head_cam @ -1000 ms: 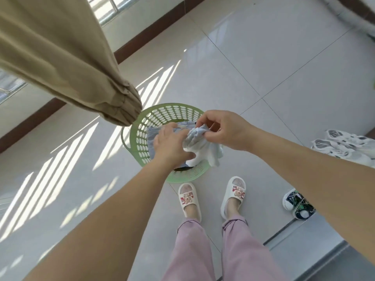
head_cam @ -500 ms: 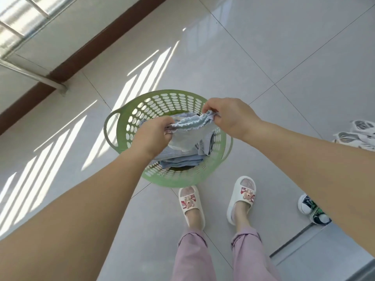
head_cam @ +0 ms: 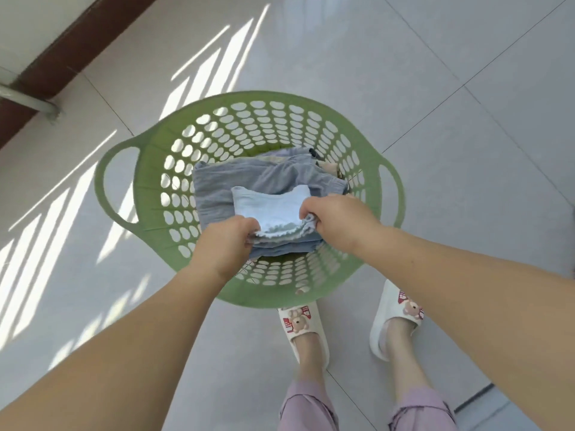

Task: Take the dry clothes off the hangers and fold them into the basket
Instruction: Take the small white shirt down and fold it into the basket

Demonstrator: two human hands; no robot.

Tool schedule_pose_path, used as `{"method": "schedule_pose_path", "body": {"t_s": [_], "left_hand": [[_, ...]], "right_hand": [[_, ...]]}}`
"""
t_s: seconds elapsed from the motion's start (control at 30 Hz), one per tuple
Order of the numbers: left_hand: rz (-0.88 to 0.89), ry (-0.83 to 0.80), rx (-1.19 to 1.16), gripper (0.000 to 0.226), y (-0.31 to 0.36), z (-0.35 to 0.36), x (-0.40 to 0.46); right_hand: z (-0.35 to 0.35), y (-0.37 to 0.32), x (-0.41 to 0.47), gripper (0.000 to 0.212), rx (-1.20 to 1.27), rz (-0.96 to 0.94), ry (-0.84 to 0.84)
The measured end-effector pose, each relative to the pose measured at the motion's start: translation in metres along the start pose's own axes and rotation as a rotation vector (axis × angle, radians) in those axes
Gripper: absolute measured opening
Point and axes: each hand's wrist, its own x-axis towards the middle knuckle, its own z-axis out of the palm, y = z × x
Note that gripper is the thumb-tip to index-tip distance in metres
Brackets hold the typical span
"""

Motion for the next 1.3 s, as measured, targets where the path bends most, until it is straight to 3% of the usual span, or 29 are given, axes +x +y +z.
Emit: {"method": "schedule_pose_path", "body": {"t_s": [0.1, 0.2, 0.47, 0.6, 0.8, 0.87, 1.03, 1.13, 1.2, 1.3], "left_hand": [[-0.015, -0.265, 0.073, 0.030, -0.006, 0.034, 0.003], [0.008, -0.380, 0.087, 0.035, -0.010, 0.055, 0.009], [-0.033, -0.512, 0.065, 0.038, -0.019, 0.074, 0.049], [-0.101, -0.415, 0.070, 0.037, -0.025, 0.074, 0.076], [-0.116, -0.205, 0.116, 0.032, -0.026, 0.093, 0.097], [-0.153, -0.231, 0.109, 0.025, -0.023, 0.102, 0.101], [-0.198, -0.330, 0.143, 0.034, -0.022, 0.113, 0.104], [-0.079, -0.053, 0.319, 0.025, -0.014, 0.109, 0.098], [0.010, 0.029, 0.361, 0.031, -0.010, 0.104, 0.096], [-0.026, -0.087, 0.297, 0.047, -0.008, 0.100, 0.096]], "right_hand": [[0.031, 0.001, 0.005, 0.046, -0.054, 0.012, -0.256], [0.047, 0.000, 0.009, 0.046, -0.106, 0.005, -0.401], [0.049, 0.000, 0.041, 0.045, -0.133, 0.048, -0.448], [0.055, 0.003, 0.066, 0.037, -0.102, 0.111, -0.411], [0.075, 0.009, 0.087, 0.046, -0.094, 0.156, -0.345], [0.084, 0.011, 0.092, 0.045, -0.130, 0.135, -0.378], [0.099, 0.013, 0.100, 0.050, -0.223, 0.106, -0.513], [0.101, 0.013, 0.104, 0.050, -0.240, 0.105, -0.517], [0.100, 0.012, 0.106, 0.049, -0.255, 0.107, -0.504], [0.101, 0.007, 0.109, 0.048, -0.279, 0.113, -0.523]]}}
